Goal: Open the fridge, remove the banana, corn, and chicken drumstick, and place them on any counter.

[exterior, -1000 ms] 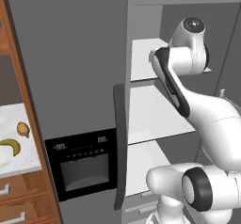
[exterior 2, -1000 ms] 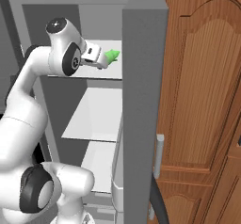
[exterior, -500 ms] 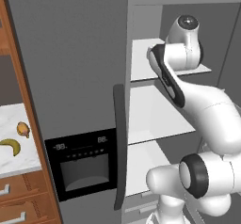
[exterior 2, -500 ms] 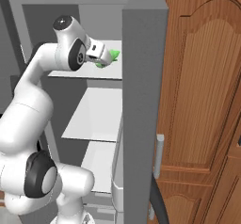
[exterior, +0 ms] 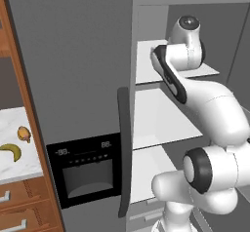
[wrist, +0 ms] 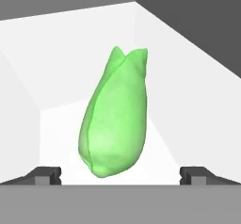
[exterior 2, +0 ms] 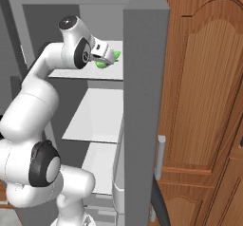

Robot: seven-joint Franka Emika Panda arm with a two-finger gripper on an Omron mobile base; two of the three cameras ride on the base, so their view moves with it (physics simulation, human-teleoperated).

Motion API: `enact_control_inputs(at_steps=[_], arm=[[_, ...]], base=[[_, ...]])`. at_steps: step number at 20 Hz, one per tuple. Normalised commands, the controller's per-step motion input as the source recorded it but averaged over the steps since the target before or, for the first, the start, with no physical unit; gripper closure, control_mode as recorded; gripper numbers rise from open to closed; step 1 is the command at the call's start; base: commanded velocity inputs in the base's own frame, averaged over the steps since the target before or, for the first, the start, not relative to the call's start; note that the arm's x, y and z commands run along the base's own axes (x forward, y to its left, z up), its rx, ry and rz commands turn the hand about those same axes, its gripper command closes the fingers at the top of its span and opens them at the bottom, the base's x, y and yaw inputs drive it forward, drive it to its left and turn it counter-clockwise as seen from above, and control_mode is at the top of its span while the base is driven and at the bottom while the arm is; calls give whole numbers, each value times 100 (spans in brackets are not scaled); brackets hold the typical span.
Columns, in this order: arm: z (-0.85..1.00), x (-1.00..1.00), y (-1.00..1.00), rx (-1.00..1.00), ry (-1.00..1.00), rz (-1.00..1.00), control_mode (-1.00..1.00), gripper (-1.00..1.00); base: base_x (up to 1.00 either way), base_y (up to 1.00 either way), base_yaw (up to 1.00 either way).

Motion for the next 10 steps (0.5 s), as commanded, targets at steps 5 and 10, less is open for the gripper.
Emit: enact_control_inputs(at_steps=[5,10], arm=[[-10,33,-1,0,0,-2,-100,-100],[-12,31,-1,0,0,-2,-100,-100]], base=[[0,0,0],[0,0,0]])
